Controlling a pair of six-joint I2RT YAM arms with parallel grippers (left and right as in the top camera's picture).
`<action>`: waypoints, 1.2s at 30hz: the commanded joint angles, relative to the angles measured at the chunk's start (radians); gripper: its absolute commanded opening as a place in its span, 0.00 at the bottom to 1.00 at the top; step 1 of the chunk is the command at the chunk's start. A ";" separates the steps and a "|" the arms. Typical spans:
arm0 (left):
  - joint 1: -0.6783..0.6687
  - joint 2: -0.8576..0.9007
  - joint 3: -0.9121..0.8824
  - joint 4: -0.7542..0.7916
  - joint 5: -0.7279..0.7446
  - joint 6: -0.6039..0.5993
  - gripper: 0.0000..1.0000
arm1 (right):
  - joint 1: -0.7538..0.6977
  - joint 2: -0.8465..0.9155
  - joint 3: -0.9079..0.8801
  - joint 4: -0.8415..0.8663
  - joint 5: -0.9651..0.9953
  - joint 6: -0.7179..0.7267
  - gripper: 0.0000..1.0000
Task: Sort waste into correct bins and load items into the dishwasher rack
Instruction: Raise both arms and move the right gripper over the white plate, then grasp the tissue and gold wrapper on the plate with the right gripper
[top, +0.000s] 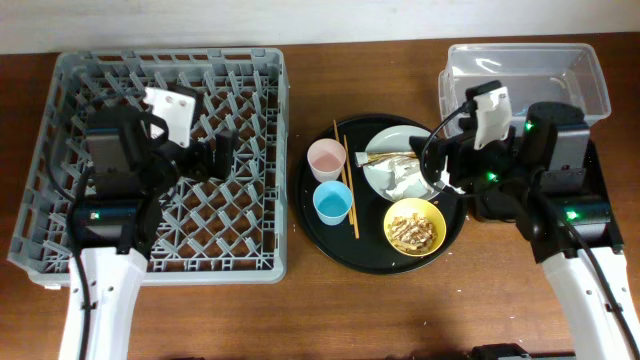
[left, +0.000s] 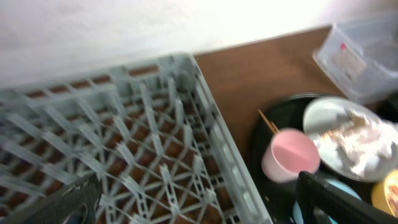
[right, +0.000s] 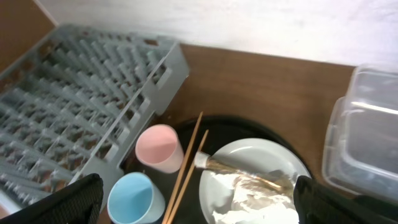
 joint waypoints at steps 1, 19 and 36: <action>0.003 0.015 0.166 -0.157 -0.154 -0.051 1.00 | 0.006 0.027 0.125 -0.116 0.154 0.069 0.98; 0.003 0.402 0.430 -0.475 -0.264 -0.073 1.00 | 0.151 0.656 0.272 -0.250 0.437 0.317 0.97; 0.003 0.402 0.430 -0.440 -0.265 -0.073 1.00 | 0.158 0.896 0.244 -0.198 0.475 0.133 0.16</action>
